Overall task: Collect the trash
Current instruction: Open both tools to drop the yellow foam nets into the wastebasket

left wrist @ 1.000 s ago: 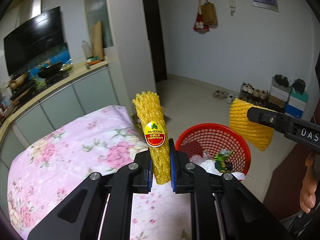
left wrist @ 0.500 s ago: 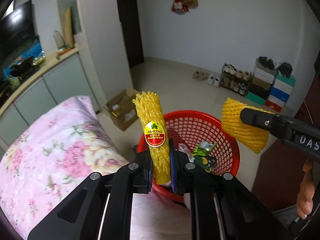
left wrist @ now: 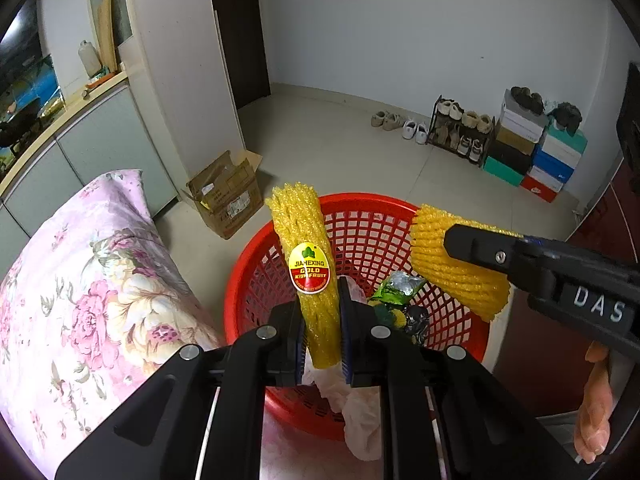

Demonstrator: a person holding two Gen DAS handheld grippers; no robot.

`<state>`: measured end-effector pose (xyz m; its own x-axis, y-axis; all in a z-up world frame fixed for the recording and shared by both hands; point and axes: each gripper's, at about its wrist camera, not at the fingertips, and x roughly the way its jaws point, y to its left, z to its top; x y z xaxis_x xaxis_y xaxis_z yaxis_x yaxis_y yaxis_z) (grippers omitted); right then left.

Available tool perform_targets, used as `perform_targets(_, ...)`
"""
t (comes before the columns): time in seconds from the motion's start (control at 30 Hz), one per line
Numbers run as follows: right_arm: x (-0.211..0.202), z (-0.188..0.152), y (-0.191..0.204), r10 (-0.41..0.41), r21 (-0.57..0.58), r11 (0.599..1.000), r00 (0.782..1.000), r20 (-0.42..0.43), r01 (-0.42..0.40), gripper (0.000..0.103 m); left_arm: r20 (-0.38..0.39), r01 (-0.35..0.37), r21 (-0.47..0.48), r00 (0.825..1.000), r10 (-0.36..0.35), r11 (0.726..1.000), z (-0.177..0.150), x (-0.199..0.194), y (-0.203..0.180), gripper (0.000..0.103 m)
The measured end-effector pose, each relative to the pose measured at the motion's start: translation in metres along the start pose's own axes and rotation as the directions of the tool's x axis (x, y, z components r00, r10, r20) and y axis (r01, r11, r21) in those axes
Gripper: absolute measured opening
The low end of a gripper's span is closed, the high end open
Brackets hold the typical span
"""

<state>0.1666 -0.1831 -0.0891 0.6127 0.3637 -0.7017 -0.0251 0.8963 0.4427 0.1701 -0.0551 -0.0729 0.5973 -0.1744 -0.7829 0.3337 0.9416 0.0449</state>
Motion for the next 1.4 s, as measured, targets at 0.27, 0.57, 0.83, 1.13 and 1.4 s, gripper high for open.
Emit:
perform_targets(0.27,0.004,0.002,-0.012,0.035,0.061,0.998,0.999,-0.03,-0.033,0.031,-0.002,0.003,-0.01,1.0,-0.003,1.0,0.0,0.004,-0.001,0.022)
perform_targets(0.57,-0.009,0.003,-0.017,0.057,0.102,0.993,0.998,-0.003,-0.057,0.047,0.041,-0.006,-0.029,0.999,0.008,1.0,0.002,-0.006,-0.002,0.066)
perform_targets(0.83,-0.025,-0.001,-0.016,0.052,0.09,0.994,0.998,0.03,-0.054,0.054,0.054,-0.007,-0.066,0.998,0.011,0.998,0.001,-0.018,0.005,0.081)
perform_targets(1.13,-0.058,-0.019,0.006,-0.013,-0.052,0.998,0.992,0.125,0.019,0.086,0.117,-0.067,-0.135,0.99,0.083,0.989,-0.018,-0.07,0.025,0.083)
perform_targets(1.4,-0.079,-0.051,0.044,-0.016,-0.242,0.969,0.985,0.174,0.058,0.096,0.188,-0.192,-0.209,0.954,0.233,0.959,-0.053,-0.133,0.038,0.086)
